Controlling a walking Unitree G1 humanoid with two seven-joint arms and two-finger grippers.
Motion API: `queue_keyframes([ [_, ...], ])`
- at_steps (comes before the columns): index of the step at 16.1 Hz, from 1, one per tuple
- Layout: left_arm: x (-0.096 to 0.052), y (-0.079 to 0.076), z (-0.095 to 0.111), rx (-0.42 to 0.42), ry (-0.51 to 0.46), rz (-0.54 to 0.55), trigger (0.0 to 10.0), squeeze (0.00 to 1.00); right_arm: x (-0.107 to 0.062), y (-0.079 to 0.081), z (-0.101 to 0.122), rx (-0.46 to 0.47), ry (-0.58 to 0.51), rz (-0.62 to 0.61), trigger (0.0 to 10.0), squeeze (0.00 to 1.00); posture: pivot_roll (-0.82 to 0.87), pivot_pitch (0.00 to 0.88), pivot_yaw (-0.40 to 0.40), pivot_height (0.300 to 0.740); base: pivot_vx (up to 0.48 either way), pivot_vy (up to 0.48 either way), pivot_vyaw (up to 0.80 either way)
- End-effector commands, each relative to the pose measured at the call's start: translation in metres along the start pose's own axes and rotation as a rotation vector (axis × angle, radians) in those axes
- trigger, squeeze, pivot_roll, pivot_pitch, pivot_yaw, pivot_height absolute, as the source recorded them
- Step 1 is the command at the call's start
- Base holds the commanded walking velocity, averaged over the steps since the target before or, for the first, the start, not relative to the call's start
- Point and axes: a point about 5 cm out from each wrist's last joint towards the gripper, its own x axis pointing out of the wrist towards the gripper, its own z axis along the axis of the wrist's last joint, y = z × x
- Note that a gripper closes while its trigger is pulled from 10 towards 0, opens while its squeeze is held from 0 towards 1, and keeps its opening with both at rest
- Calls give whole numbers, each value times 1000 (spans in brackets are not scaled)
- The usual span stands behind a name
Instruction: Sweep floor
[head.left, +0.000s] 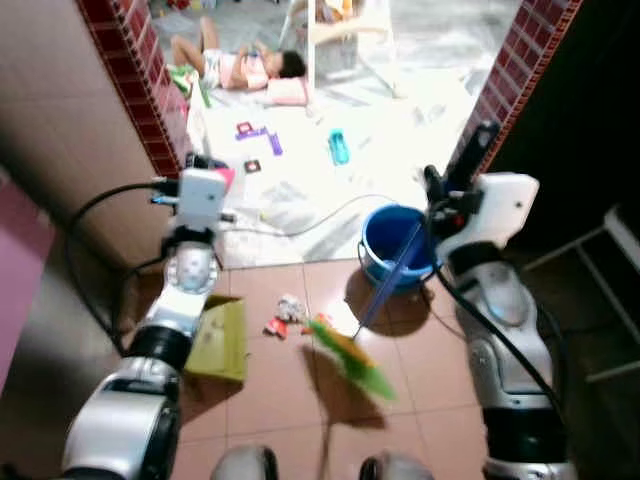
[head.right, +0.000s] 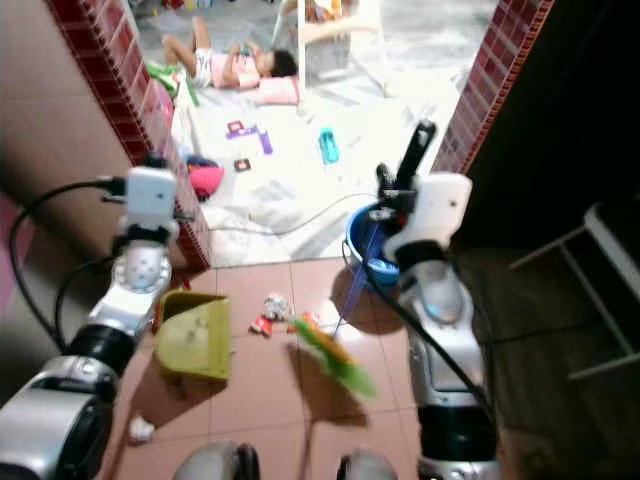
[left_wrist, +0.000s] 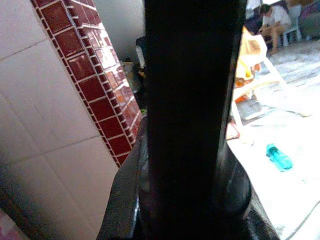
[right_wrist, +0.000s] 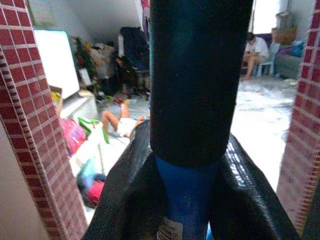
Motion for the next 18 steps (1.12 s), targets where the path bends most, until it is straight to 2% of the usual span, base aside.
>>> queue_keyframes([
  [1,8,-5,20,-10,-92,-17,10000,0,0,-7,12,-18,-58,-16,10000,0,-142,94,22,740,382,240,0],
  [4,8,-5,20,-9,-83,-15,10000,0,0,-6,13,-22,-66,-11,10000,0,-138,92,22,740,326,0,0],
  [11,8,-6,19,-10,-76,-12,10000,0,0,-7,12,-32,-72,-7,10000,0,-138,92,22,740,0,0,0],
  [14,6,-10,17,-6,-63,-23,10000,0,3,-4,13,-42,-81,1,10000,0,-136,96,21,740,0,0,0],
  [18,3,-22,10,27,-12,-39,10000,0,16,-2,19,-63,-114,19,10000,0,-137,97,19,740,0,0,0],
])
